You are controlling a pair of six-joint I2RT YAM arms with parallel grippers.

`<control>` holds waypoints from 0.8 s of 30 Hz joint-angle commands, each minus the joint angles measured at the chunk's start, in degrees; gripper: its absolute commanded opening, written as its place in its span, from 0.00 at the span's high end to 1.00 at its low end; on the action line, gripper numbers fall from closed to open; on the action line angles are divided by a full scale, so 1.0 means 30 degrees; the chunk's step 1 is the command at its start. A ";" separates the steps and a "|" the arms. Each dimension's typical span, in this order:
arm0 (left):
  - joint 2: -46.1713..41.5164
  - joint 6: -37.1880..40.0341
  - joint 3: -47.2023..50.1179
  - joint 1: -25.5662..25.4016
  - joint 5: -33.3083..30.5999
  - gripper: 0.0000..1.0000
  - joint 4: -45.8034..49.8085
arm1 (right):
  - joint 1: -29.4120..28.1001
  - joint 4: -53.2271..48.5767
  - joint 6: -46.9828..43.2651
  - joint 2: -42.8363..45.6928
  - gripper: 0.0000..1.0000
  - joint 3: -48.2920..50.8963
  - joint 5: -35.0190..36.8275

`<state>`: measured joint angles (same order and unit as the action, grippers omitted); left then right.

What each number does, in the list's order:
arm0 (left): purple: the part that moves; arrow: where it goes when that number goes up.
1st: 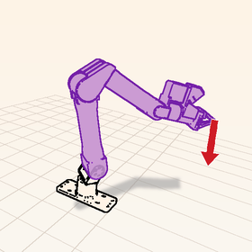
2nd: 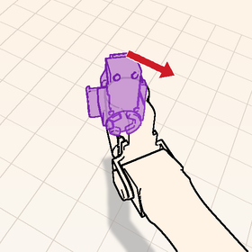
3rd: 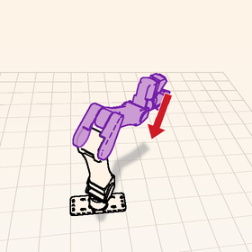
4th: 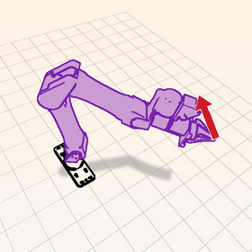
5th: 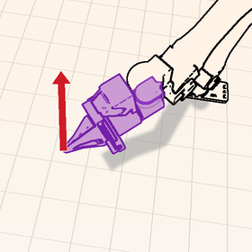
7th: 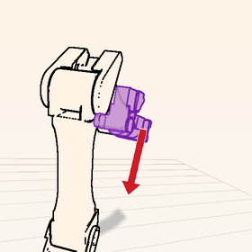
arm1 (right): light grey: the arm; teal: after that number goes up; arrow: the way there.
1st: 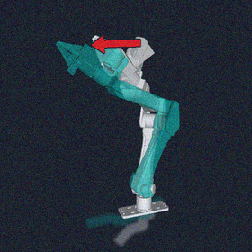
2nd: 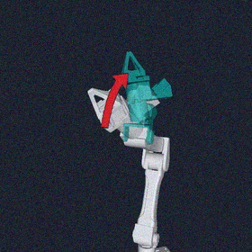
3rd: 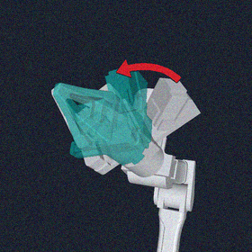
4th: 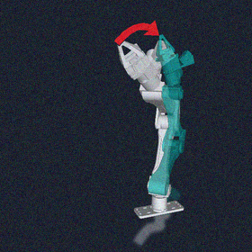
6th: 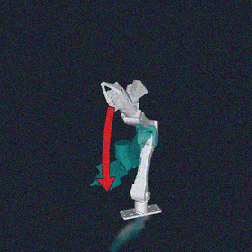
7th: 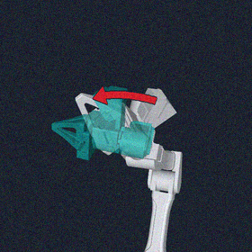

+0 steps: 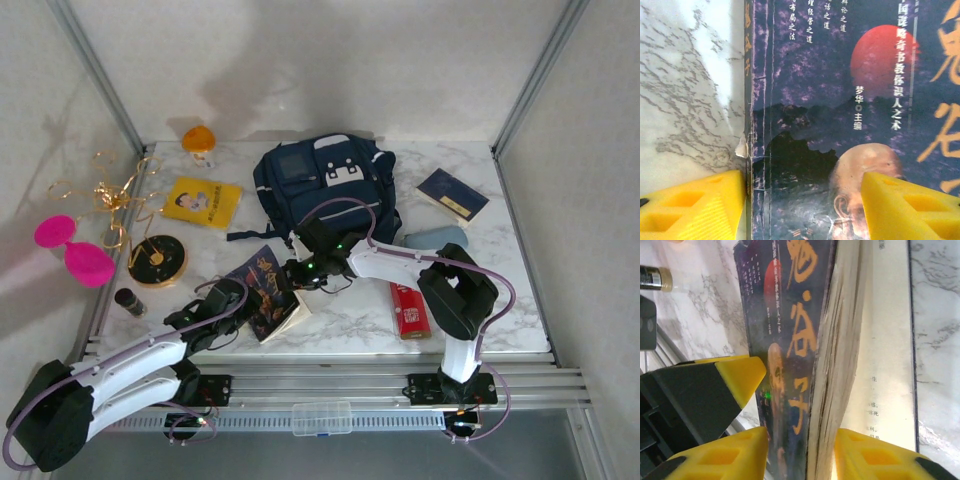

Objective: Pack books, pencil case, and school supplies into a backpack

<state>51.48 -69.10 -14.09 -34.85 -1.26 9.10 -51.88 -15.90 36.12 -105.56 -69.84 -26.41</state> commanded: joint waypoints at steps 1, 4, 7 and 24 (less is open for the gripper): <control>0.0091 -0.1341 0.0509 -0.0160 -0.0577 0.37 0.1334 | -0.0098 0.0137 -0.0013 0.0467 0.72 0.0105 -0.0735; 0.0119 -0.1253 0.0400 -0.0161 -0.0548 0.37 0.1370 | -0.0088 0.0599 0.0075 0.0597 0.78 0.0297 -0.1284; 0.0030 -0.1253 0.0264 -0.0179 -0.0488 0.37 0.1335 | -0.0097 0.0602 0.0075 0.0652 0.88 0.0335 -0.1323; -0.3120 0.0450 -0.4008 0.0691 -0.0996 0.15 0.5021 | 0.0511 0.1740 0.1325 0.4592 1.00 0.0828 -0.1280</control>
<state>44.27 -67.07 -21.45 -33.91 -1.52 17.47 -51.37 -14.17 38.63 -96.79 -67.64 -28.42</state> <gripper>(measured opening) 0.841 0.075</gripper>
